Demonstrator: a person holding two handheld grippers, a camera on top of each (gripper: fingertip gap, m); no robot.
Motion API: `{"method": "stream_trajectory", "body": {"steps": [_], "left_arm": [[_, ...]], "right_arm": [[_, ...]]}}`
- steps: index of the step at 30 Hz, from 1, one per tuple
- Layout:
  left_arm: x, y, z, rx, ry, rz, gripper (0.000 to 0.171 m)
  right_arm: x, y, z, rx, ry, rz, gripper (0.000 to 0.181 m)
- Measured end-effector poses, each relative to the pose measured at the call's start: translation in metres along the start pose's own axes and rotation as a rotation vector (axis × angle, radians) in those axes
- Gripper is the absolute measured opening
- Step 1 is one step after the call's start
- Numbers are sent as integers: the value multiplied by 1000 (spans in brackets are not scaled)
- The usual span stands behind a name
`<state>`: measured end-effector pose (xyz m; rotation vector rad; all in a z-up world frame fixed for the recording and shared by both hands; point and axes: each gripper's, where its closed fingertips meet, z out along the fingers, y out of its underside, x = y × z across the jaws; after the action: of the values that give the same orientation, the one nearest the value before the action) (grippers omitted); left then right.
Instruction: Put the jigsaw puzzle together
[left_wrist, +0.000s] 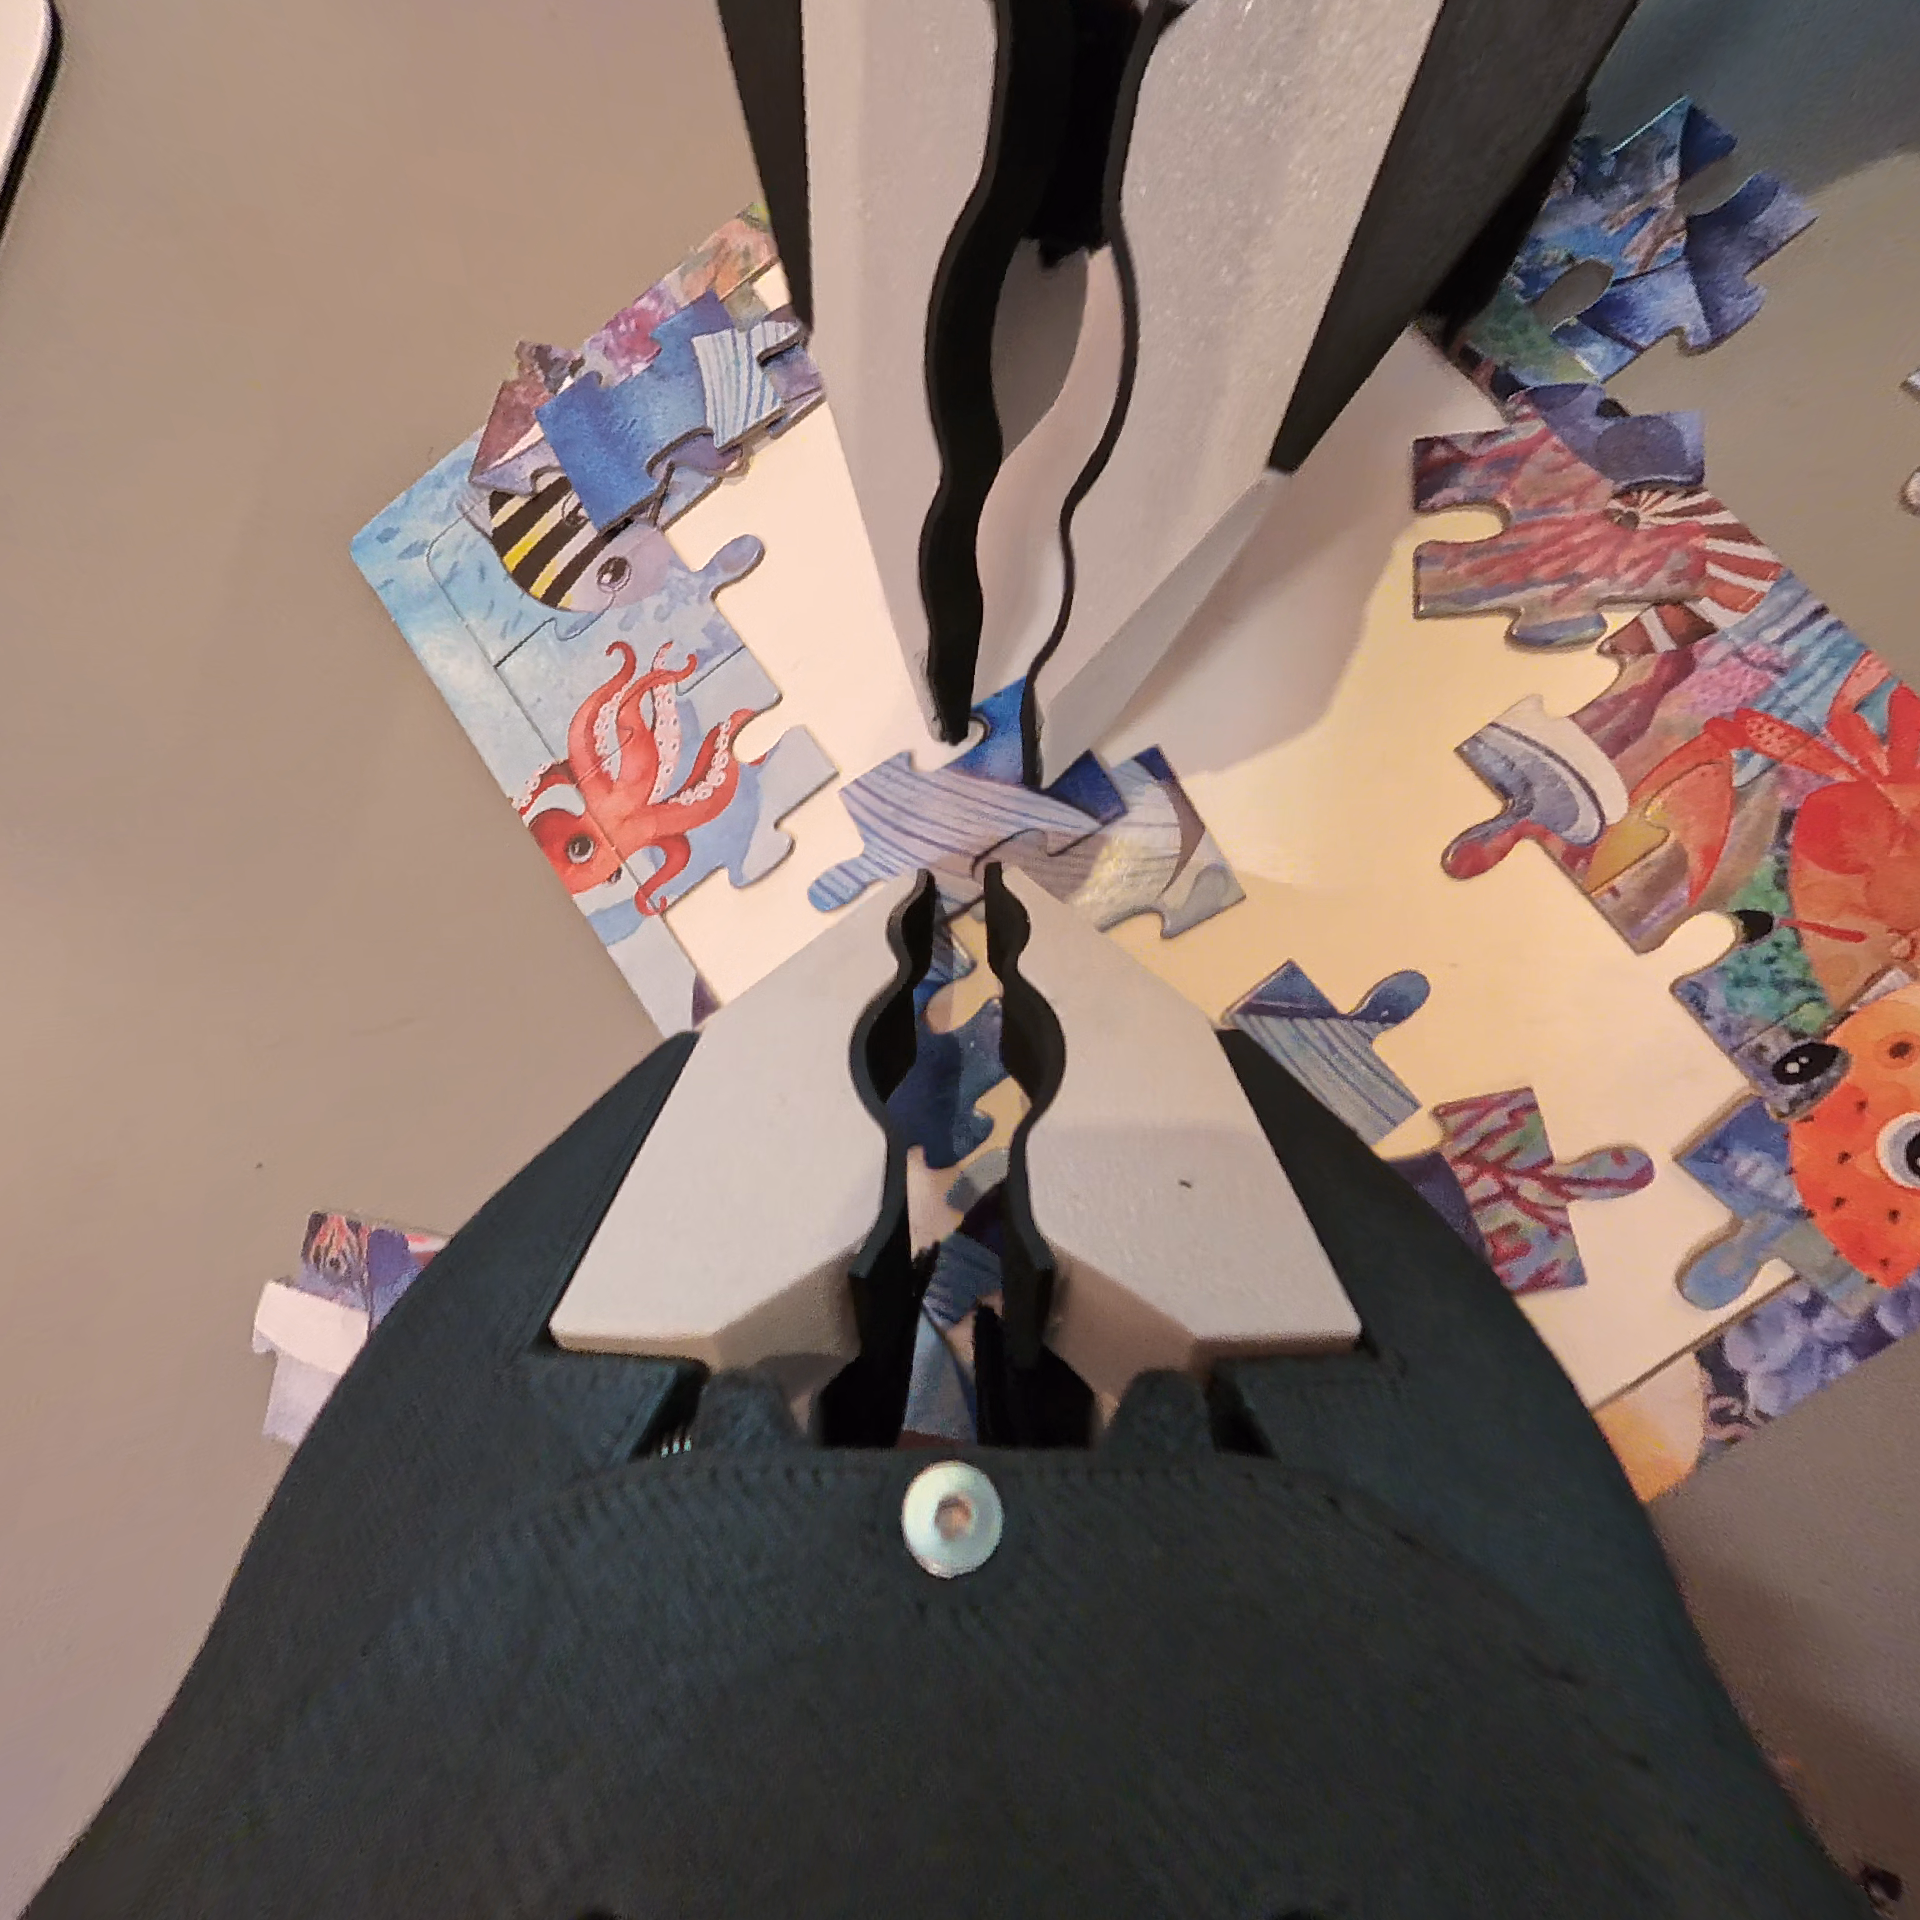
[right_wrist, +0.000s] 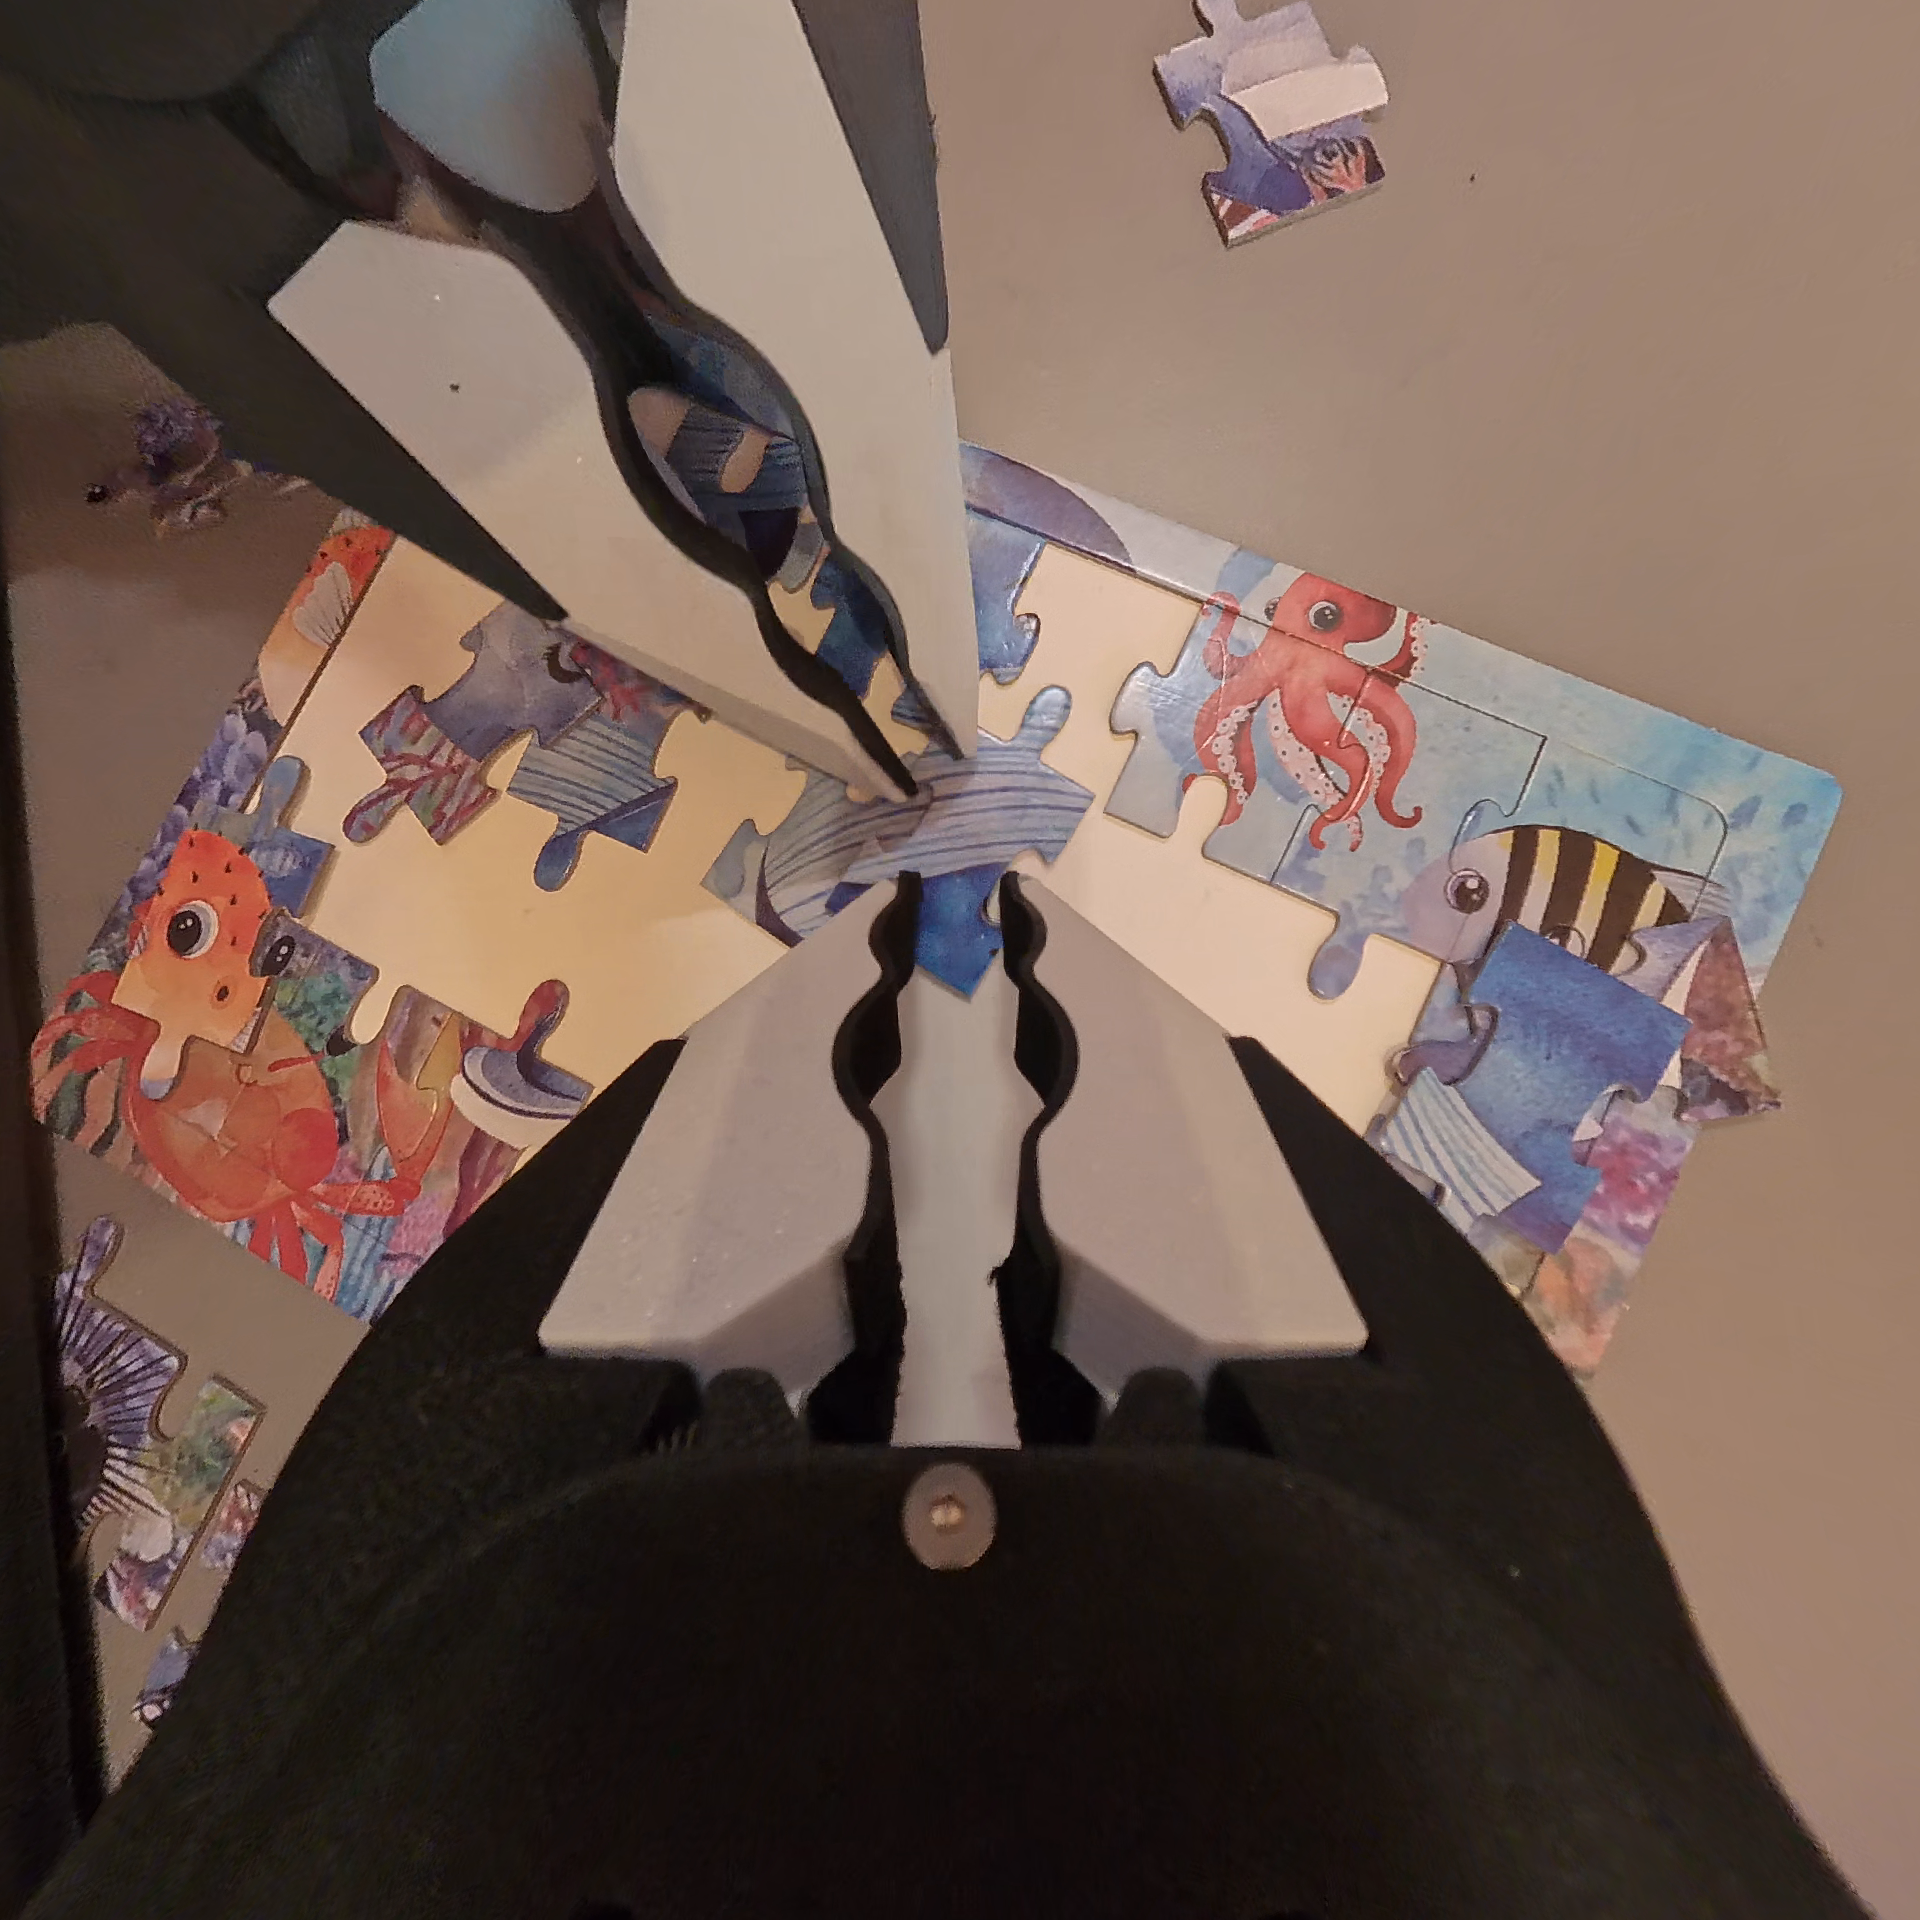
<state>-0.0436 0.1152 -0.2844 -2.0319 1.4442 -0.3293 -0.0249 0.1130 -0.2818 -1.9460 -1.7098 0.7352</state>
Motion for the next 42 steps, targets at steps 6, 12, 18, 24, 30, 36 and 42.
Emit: {"method": "stream_trajectory", "body": {"steps": [6, 12, 18, 24, 30, 36, 42], "left_arm": [[0, -7, -7, 61, 22, -34, 5], [0, -6, 0, 45, -3, -14, 5], [-10, 6, -12, 18, -32, -61, 13], [-11, 10, -4, -9, -43, -68, 10], [-9, 4, 4, 7, -46, -57, 5], [-6, 2, 6, 15, -40, -47, 0], [-3, 0, 7, 22, -31, -25, 0]], "right_arm": [[0, -1, -1, -2, 0, 10, 13], [3, -1, -5, 4, 21, 8, 13], [0, 2, 1, -11, -4, 22, 21], [-3, 2, 1, -17, -16, 17, 14], [-2, 7, -2, -36, -30, 39, 14], [2, 13, -7, -58, -31, 59, 12], [2, 15, -9, -73, -28, 43, 12]]}}
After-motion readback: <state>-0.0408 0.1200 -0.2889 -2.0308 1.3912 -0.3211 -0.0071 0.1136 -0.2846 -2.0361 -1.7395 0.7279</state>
